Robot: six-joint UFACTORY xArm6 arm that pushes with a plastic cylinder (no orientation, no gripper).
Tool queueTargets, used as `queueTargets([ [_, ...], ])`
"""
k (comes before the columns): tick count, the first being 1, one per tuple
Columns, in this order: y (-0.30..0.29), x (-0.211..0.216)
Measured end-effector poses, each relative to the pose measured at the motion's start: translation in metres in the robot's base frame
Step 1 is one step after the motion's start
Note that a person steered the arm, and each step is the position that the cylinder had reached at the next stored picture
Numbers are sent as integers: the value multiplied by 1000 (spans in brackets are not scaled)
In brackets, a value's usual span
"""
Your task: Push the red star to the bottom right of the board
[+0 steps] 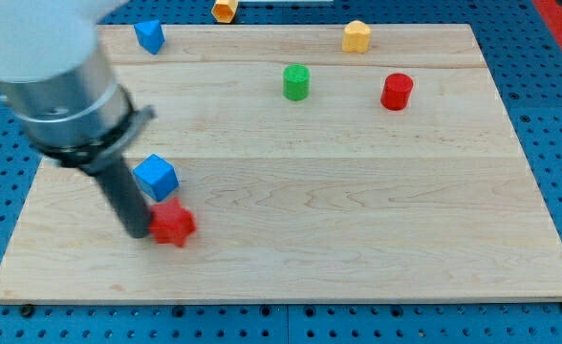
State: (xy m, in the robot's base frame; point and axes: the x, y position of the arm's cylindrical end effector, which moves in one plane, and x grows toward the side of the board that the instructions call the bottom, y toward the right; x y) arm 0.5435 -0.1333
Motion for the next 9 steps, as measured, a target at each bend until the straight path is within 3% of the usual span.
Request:
queueTargets([
  [3,142,-3],
  [5,165,-21],
  [8,276,-21],
  [9,237,-41],
])
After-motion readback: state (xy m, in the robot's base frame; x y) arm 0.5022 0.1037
